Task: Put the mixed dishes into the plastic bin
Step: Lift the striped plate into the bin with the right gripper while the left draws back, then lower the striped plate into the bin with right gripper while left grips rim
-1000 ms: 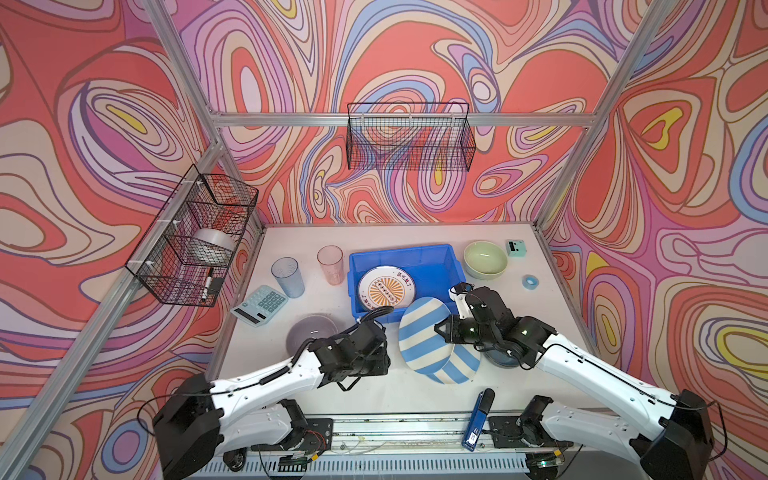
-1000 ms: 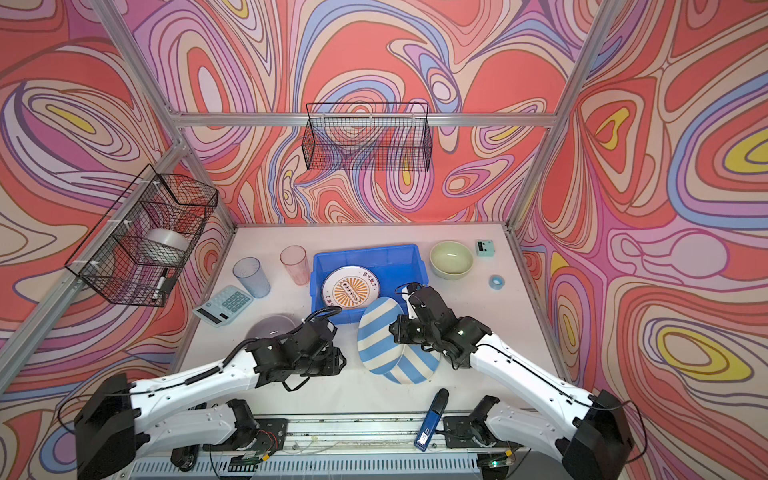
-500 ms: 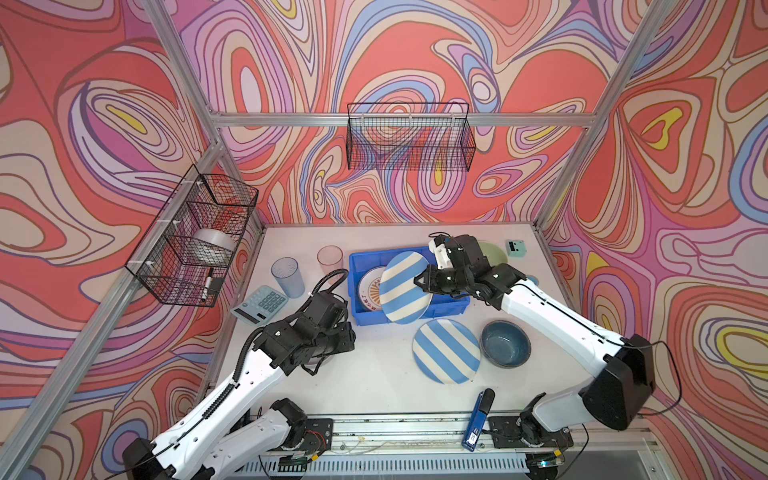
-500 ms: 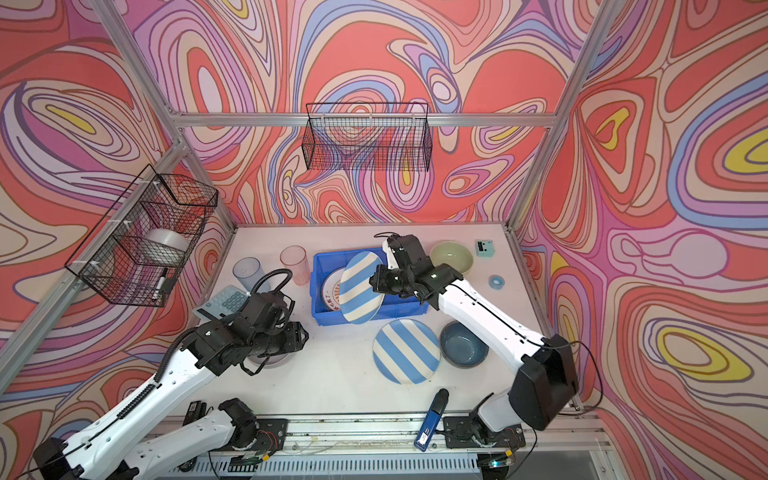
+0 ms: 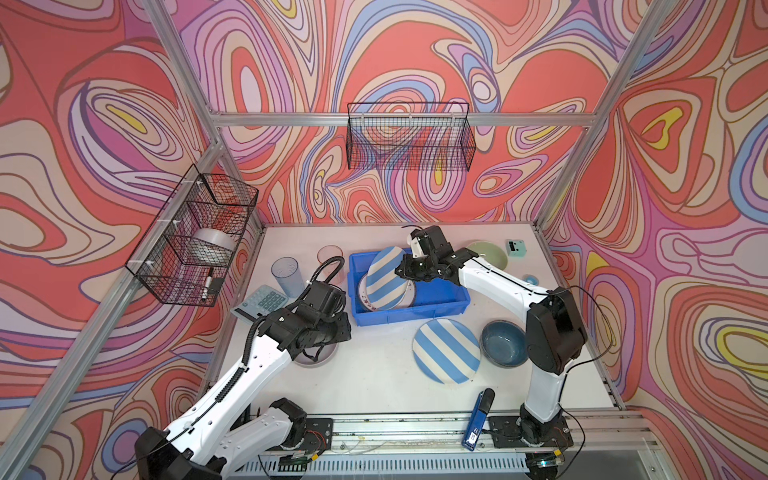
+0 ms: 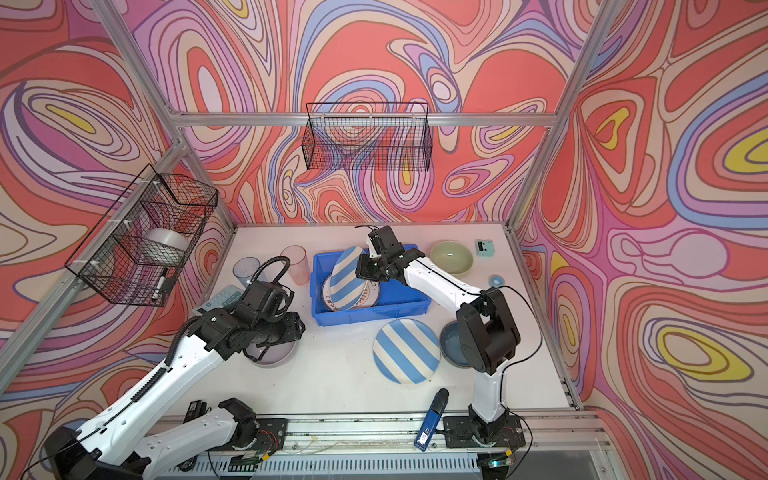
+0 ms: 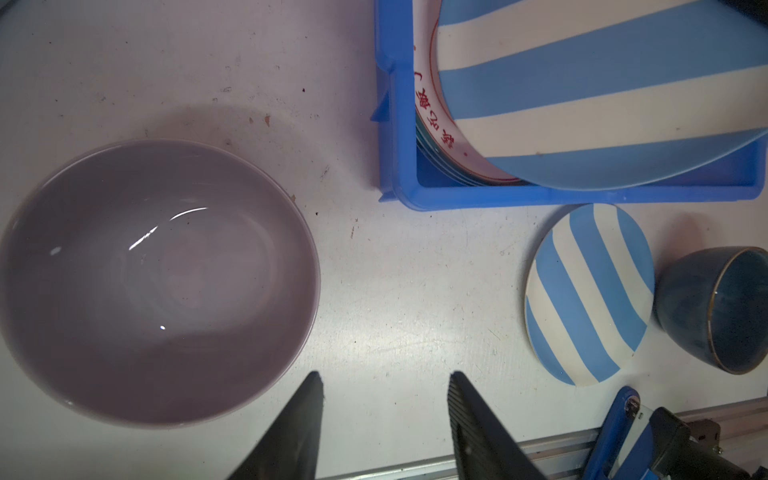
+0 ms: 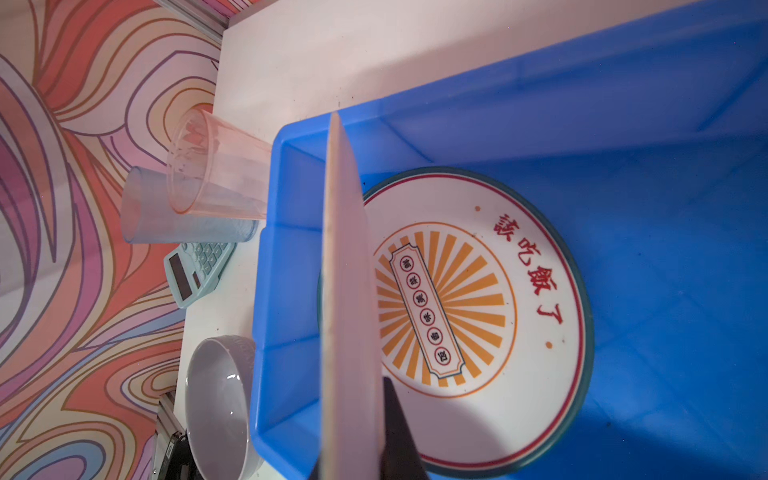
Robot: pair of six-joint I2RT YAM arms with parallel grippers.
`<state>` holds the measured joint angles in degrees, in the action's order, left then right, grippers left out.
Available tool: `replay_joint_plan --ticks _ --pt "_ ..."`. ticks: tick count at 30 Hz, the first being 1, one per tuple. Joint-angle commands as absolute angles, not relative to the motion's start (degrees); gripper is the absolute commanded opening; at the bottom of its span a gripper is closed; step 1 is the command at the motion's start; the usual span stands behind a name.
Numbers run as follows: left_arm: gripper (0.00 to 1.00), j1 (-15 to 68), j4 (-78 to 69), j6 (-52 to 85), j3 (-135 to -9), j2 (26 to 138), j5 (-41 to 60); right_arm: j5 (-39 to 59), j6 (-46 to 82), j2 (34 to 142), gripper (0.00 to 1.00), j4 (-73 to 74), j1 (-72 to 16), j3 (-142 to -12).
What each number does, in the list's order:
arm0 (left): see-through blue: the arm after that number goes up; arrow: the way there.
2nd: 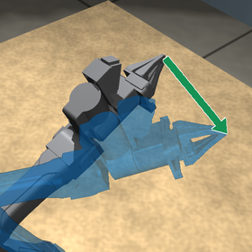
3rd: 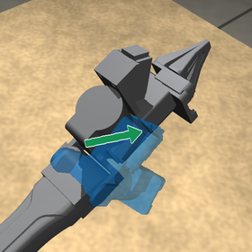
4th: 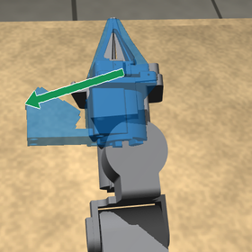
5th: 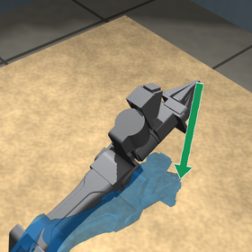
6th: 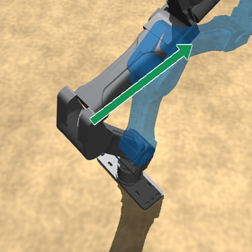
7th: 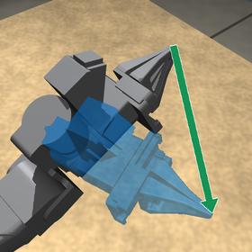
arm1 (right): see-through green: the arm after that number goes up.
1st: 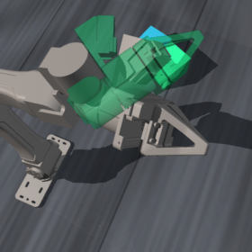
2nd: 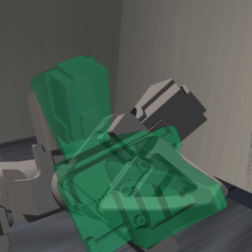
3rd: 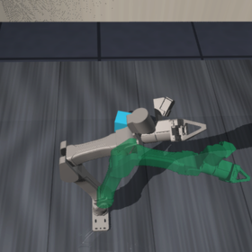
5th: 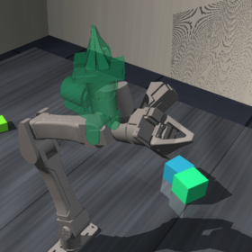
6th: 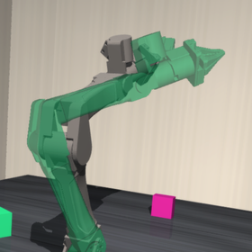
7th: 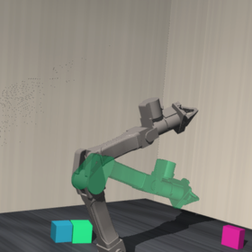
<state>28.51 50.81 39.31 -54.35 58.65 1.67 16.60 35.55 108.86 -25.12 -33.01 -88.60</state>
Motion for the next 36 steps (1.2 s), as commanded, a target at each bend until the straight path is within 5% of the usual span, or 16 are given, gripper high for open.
replay_joint_plan --ticks 1,17,36 --pt "0.48 26.02 46.74 37.32 -53.79 60.69 4.35 18.71 35.6 109.7 0.0 -22.35 -32.87 -90.53" --pt "0.37 21.06 36.08 32.31 -58.54 77.33 10.67 21.01 35.17 113.14 0.06 -23.7 -32.06 -88.48" --pt "0.33 19.9 34.67 30.89 -60.2 83.41 10.99 16.08 29.86 118.33 0.36 -35.62 -31.82 -94.88"
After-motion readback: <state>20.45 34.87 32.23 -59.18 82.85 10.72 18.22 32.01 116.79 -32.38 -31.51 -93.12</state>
